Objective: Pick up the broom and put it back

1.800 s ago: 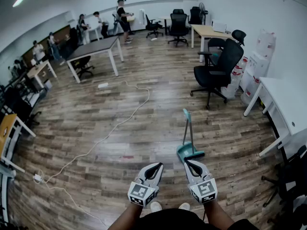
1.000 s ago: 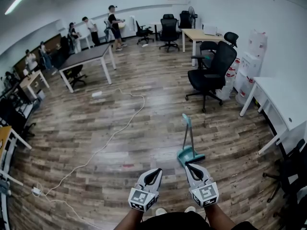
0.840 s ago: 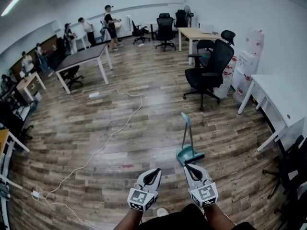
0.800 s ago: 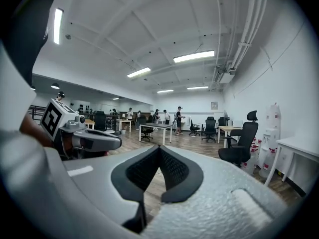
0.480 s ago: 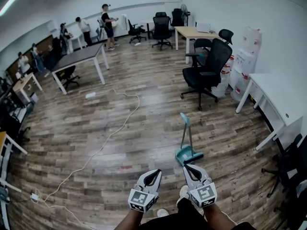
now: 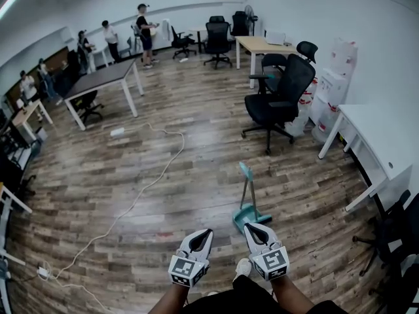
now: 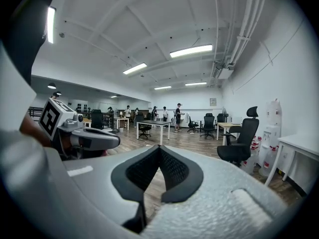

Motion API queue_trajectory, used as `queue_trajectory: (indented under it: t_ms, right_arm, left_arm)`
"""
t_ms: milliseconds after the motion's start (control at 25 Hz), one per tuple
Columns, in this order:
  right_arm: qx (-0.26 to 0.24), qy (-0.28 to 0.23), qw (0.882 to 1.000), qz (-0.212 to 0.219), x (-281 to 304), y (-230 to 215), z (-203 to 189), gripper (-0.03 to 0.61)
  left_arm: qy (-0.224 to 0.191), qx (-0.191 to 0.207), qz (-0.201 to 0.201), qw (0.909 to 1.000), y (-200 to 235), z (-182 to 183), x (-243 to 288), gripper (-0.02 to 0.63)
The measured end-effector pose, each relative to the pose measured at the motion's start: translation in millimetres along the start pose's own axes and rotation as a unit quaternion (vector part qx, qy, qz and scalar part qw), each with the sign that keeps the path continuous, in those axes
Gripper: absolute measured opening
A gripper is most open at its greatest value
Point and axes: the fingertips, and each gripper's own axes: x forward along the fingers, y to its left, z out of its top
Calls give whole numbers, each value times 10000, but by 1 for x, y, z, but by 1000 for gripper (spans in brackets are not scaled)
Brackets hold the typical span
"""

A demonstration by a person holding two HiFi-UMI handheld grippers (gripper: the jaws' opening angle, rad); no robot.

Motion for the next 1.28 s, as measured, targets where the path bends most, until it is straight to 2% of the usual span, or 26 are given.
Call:
queue_trajectory:
  t_ms: [480, 720, 800, 1160, 1280]
  right_arm:
    - [-48, 3, 9999, 110, 53, -87, -1, 3]
    - [-148, 121, 9997, 121, 67, -126, 7, 2]
    - [-237, 93, 9994, 239, 73, -135, 0, 2]
    - [-193, 62, 9996, 193, 111, -160, 11, 3]
    - [-135, 45, 9999, 89, 128, -171, 21, 3]
  left_arm:
    - [73, 143, 194, 9997, 30, 14, 94, 26]
    - [-51, 13, 244, 9997, 32, 27, 135, 26]
    - [-114, 18, 270, 9996, 34, 31, 146, 26]
    - [-189, -124, 475, 9986, 65, 37, 174, 17]
    - [-159, -61, 377, 9991, 78, 38, 190, 17]
